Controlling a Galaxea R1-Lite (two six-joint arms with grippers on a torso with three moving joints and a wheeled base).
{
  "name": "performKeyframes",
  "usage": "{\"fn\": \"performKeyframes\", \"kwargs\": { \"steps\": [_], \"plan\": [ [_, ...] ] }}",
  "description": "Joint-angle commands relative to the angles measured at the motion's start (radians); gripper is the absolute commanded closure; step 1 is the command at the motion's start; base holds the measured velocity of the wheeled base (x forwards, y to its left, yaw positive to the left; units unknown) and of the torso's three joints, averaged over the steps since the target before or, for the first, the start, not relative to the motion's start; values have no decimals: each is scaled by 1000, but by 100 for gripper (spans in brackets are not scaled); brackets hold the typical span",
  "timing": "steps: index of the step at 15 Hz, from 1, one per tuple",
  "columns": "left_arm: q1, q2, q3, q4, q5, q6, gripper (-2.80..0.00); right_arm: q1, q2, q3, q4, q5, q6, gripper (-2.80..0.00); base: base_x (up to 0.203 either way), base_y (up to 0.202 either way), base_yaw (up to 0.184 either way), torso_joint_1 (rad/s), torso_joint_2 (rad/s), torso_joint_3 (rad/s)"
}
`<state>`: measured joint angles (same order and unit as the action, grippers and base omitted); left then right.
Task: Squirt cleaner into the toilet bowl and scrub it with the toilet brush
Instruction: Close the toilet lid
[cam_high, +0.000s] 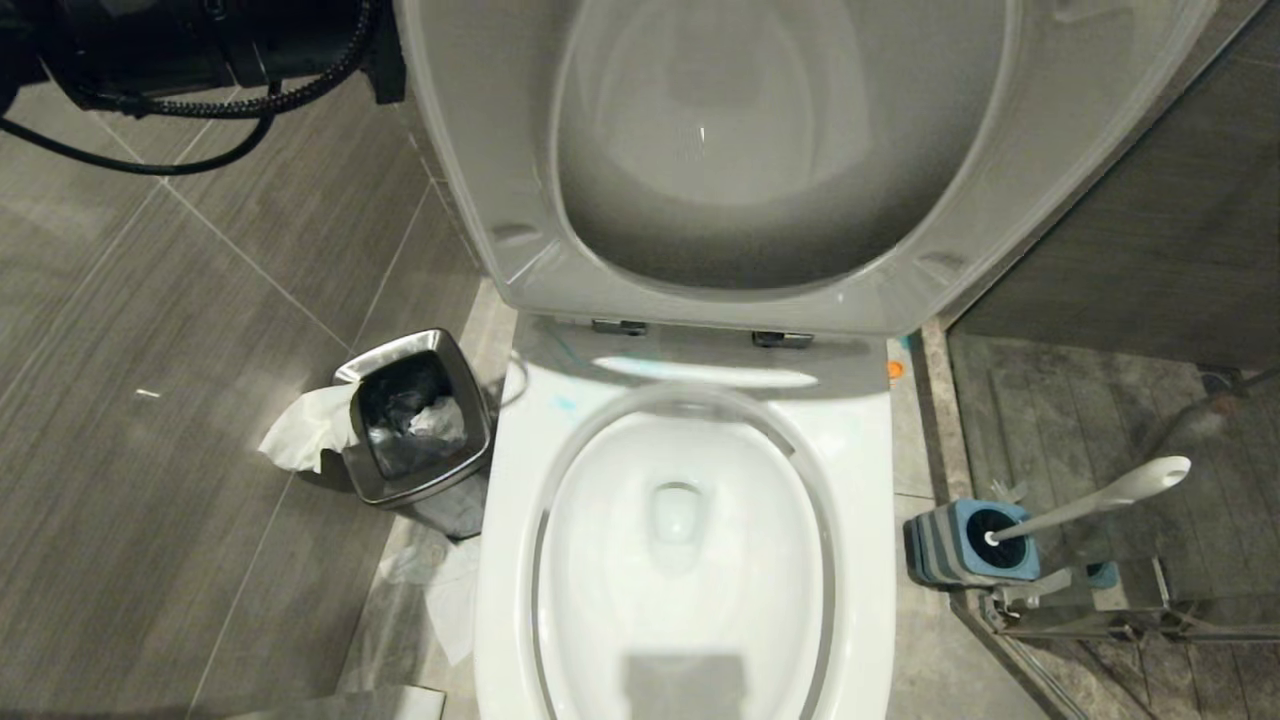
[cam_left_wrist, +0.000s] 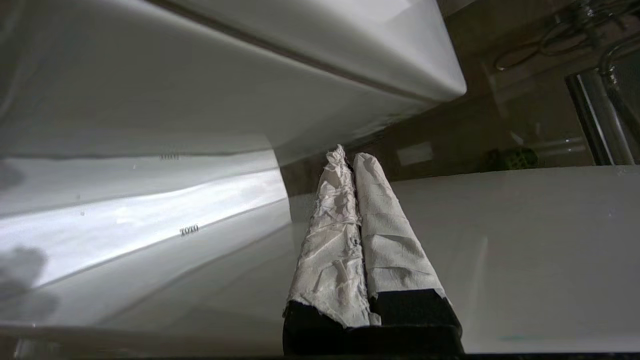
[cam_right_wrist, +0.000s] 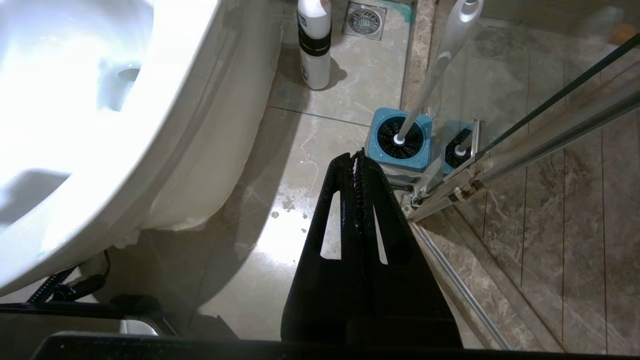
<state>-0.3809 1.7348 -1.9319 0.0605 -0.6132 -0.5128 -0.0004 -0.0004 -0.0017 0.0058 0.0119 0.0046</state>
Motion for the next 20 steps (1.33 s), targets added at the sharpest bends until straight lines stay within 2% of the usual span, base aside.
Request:
{"fn": "performKeyframes", "kwargs": {
  "steps": [1,5,8,10,12,16,17,20],
  "plan": [
    [5,-25,-1,50,-2,-1,0,-1,0,0,0,0,0,0,0,0,0,0,0,0],
    [15,-55,1,174,0,-6,0,0,0,0,0,0,0,0,0,0,0,0,0,0],
    [37,-94,2,414,-2,-2,0,0,0,0,0,0,0,0,0,0,0,0,0,0],
    [38,-124,30,546,-51,17,0,0,0,0,0,0,0,0,0,0,0,0,0,0],
    [39,-145,80,653,-63,108,0,0,0,0,0,0,0,0,0,0,0,0,0,0],
    [76,-174,141,968,-60,445,0,-1,0,0,0,0,0,0,0,0,0,0,0,0],
    [107,-186,140,1012,-59,499,0,0,0,0,0,0,0,0,0,0,0,0,0,0],
    [212,-229,133,1020,-57,508,0,0,0,0,0,0,0,0,0,0,0,0,0,0]
  ]
}}
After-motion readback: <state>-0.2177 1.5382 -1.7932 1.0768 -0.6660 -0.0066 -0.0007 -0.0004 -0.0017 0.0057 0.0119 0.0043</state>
